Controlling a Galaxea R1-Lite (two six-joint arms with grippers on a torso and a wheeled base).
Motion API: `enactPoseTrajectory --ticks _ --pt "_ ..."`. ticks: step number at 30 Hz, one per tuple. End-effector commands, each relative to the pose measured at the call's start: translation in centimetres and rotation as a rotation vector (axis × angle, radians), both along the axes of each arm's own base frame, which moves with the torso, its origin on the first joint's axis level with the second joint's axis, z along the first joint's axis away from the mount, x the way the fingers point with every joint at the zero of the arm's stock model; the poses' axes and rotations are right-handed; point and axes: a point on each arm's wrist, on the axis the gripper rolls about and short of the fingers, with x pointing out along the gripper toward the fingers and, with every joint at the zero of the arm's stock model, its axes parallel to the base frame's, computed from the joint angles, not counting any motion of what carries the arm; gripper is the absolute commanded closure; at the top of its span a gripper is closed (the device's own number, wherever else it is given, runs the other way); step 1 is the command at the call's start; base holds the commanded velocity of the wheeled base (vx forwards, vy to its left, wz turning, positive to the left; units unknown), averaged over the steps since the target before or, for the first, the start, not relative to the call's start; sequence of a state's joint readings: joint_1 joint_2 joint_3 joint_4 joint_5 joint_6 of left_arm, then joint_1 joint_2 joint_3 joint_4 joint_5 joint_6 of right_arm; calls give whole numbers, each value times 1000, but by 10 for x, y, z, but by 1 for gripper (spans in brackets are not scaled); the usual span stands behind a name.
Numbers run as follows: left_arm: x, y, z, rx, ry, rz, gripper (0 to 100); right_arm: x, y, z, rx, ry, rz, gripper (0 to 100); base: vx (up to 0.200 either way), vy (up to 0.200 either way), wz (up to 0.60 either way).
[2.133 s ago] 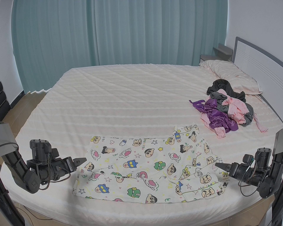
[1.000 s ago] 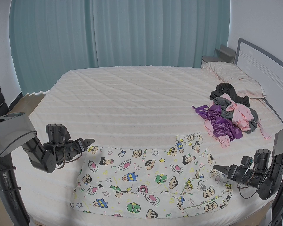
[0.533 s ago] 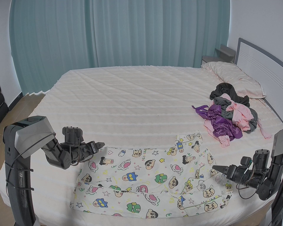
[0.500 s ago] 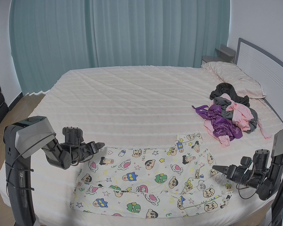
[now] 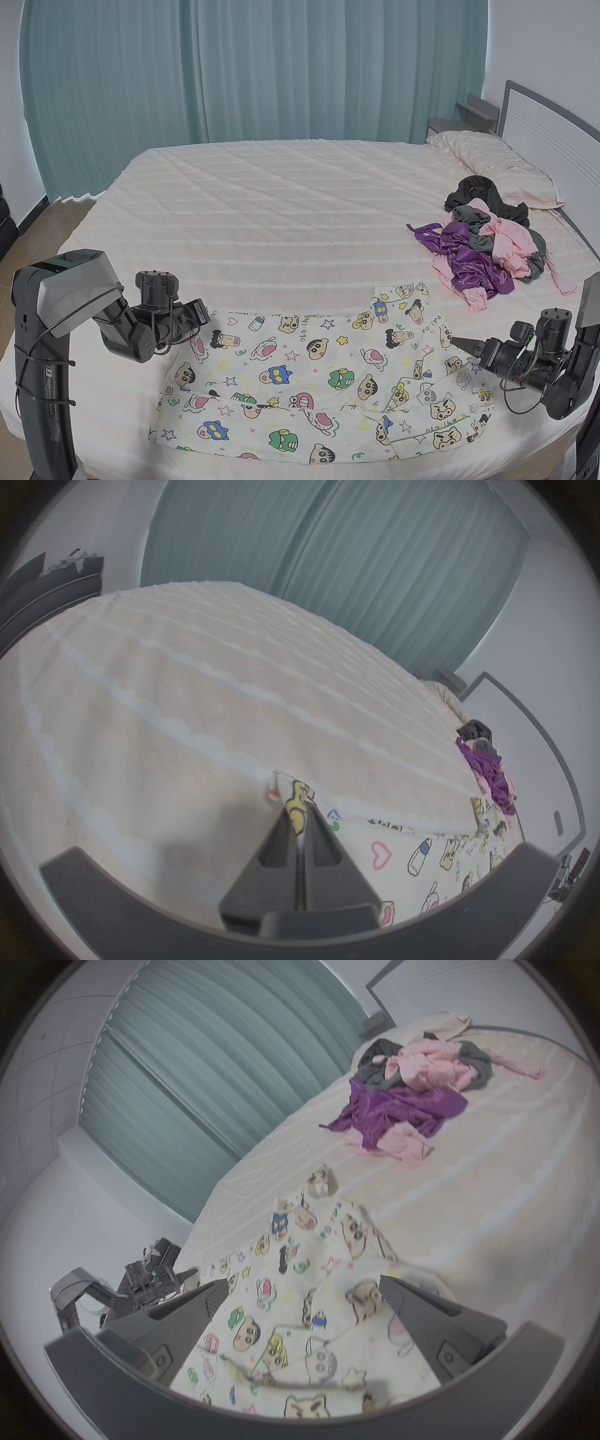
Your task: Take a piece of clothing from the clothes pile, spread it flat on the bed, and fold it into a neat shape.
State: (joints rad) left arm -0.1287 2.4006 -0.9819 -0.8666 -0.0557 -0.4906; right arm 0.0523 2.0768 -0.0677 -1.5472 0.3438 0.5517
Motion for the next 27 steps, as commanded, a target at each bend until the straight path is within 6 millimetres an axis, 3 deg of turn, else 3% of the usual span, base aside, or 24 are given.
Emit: enactPoseTrajectory --ticks 1,2,3,5,9,10,11,13,20,27 --pt "0 1 21 -33 -76 61 100 33 2 5 -31 -59 -61 0 0 0 0" --pt "1 1 21 -34 -76 63 100 33 2 5 -31 -58 -63 0 0 0 0" --pt "0 2 33 -77 -101 84 100 52 5 5 -51 -39 -89 0 0 0 0" --pt "-1 1 40 -108 -114 98 100 70 11 9 -62 -28 -96 0 0 0 0" --pt "-5 1 39 -103 -102 108 100 103 21 14 -69 -14 -80 0 0 0 0" --pt "-5 1 39 -104 -103 108 100 103 21 14 -69 -13 -80 0 0 0 0" --pt "-6 1 36 -102 -94 117 100 118 27 14 -71 6 -68 0 0 0 0" --pt "-6 1 35 -101 -90 117 100 122 29 13 -74 22 -63 0 0 0 0" --pt "-14 -2 30 -96 -61 109 100 171 46 -7 -144 51 -143 0 0 0 0" --pt "-23 -8 27 -95 -71 89 100 188 63 -13 -171 102 -132 0 0 0 0"
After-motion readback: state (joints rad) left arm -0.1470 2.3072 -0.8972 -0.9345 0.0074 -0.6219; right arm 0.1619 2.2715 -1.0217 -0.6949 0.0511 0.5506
